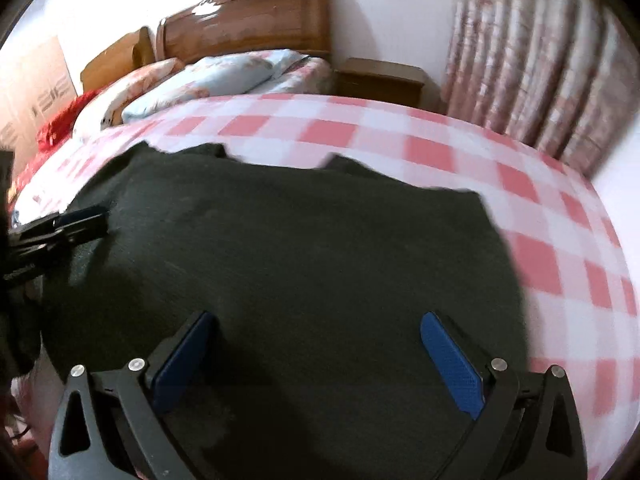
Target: Fold small clothes
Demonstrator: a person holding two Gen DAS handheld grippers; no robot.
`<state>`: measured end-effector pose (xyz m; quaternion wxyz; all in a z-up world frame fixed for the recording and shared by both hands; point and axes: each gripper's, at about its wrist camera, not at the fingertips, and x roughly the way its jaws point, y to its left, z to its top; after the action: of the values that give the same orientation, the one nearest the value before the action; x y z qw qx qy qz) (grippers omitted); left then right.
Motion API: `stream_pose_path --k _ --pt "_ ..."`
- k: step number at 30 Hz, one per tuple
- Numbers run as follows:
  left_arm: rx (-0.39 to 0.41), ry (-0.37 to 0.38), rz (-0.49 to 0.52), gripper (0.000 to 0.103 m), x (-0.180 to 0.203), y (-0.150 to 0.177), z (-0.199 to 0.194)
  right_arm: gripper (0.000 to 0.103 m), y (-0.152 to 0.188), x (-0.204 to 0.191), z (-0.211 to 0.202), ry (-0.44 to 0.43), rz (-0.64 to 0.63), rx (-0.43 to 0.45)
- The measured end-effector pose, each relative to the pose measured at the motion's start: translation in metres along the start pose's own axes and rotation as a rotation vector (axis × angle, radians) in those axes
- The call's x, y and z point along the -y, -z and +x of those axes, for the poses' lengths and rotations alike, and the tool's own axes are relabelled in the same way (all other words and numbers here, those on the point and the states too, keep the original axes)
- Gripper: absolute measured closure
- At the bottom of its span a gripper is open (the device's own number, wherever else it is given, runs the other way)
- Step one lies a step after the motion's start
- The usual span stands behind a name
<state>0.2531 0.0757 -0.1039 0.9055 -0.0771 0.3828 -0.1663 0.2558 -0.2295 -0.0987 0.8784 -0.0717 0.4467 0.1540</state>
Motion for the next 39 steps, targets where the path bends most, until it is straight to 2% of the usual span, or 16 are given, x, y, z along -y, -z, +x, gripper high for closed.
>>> stream_pose_path --k 2,3,6,10,12,14,16,17,18,20,22,25,29,32,39 --pt "-0.018 -0.016 -0.004 0.06 0.001 -0.002 -0.004 0.0 0.001 0.009 -0.005 0.078 0.0 -0.03" --pt "-0.029 -0.034 -0.016 0.06 0.003 -0.006 -0.007 0.0 -0.002 0.012 -0.007 0.087 0.014 -0.031" --pt "0.0 -0.049 0.011 0.061 0.021 -0.034 -0.009 0.0 -0.027 0.01 -0.009 0.059 0.056 0.017" --pt "0.045 -0.103 0.142 0.061 0.049 -0.071 0.017 0.0 -0.067 -0.028 0.022 0.028 -0.06 0.015" --pt "-0.005 -0.149 0.17 0.061 0.046 -0.08 0.045 0.0 -0.077 -0.042 0.039 0.031 -0.11 -0.014" --pt "-0.066 -0.187 0.154 0.061 0.032 -0.082 0.067 0.0 -0.081 -0.049 0.056 0.062 -0.169 -0.05" --pt "-0.163 -0.134 0.032 0.062 0.007 -0.081 0.082 0.0 -0.077 -0.04 0.069 0.099 -0.188 -0.087" --pt "-0.144 -0.093 -0.01 0.062 -0.001 -0.083 0.077 0.0 -0.075 -0.026 0.067 0.063 -0.135 -0.082" --pt "-0.132 -0.07 -0.045 0.062 -0.007 -0.084 0.074 0.0 -0.074 -0.012 0.065 0.069 -0.082 -0.091" --pt "-0.117 -0.053 -0.087 0.063 -0.014 -0.083 0.073 0.0 -0.071 0.015 0.056 0.13 -0.002 -0.074" --pt "-0.116 -0.06 -0.077 0.063 -0.012 -0.083 0.075 0.0 -0.064 0.041 0.051 0.166 0.081 -0.069" --pt "-0.127 -0.058 -0.061 0.063 -0.01 -0.085 0.08 0.0 -0.06 0.057 0.045 0.127 0.153 -0.031" --pt "-0.126 -0.014 -0.101 0.063 -0.017 -0.084 0.08 0.0 -0.064 0.048 0.056 0.183 0.09 -0.06" --pt "-0.121 0.006 -0.126 0.063 -0.021 -0.083 0.078 0.0 -0.06 0.054 0.056 0.155 0.11 -0.058" --pt "-0.116 -0.06 -0.096 0.063 -0.009 -0.077 0.073 0.0 -0.059 0.047 0.054 0.134 0.096 -0.054"
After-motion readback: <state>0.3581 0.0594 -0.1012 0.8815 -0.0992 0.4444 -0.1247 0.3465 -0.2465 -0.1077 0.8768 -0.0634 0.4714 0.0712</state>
